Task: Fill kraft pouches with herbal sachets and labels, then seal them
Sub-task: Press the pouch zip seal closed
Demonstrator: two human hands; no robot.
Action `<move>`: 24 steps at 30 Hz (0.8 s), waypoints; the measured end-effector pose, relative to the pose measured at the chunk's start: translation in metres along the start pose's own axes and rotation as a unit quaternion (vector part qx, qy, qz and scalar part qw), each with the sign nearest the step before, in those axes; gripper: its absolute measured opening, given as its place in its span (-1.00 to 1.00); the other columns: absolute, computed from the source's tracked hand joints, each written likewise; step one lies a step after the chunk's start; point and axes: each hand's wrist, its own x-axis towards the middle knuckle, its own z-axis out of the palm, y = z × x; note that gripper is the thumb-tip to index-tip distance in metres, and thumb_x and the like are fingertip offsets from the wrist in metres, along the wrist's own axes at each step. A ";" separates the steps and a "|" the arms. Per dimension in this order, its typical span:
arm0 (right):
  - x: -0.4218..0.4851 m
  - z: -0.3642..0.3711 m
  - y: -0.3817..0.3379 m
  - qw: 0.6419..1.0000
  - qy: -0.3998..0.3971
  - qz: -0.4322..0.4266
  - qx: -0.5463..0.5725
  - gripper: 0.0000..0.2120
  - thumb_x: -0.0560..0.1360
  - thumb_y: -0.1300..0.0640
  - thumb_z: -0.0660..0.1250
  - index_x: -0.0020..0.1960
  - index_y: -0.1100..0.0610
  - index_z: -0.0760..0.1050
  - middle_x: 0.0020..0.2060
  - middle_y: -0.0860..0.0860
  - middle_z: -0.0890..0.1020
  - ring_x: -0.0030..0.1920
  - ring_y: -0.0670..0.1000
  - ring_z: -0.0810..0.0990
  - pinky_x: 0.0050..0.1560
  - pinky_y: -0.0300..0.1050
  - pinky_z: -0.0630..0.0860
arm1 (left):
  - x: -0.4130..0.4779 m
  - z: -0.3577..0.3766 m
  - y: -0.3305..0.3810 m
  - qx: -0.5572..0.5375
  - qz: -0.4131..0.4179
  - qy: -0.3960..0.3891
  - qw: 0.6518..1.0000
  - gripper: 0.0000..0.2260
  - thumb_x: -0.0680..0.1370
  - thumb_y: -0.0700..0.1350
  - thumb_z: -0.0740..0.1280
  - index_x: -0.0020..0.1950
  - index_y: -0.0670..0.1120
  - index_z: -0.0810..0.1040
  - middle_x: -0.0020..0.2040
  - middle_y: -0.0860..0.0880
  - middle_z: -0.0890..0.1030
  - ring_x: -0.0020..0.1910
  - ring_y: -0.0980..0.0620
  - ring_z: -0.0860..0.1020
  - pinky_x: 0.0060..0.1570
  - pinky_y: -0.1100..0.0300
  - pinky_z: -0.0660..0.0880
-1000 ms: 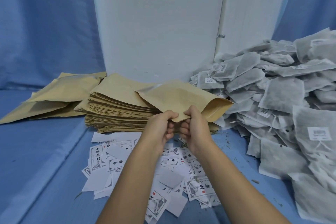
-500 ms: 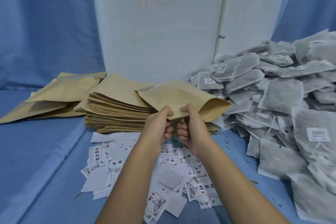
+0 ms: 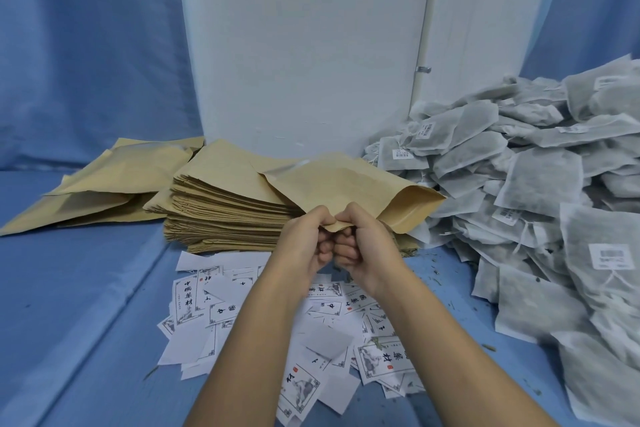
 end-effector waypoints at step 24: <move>0.003 -0.015 -0.009 0.991 0.051 0.054 0.112 -0.66 0.46 0.15 0.18 -0.45 0.06 0.17 -0.63 -0.09 0.13 -0.66 -0.12 0.06 -0.63 -0.34 -0.02 | -0.003 0.000 0.005 -0.036 0.011 0.072 0.997 -0.80 0.43 -0.26 0.18 -0.31 -0.05 0.21 -0.57 0.07 0.19 -0.60 0.13 0.12 -0.60 0.34 0.05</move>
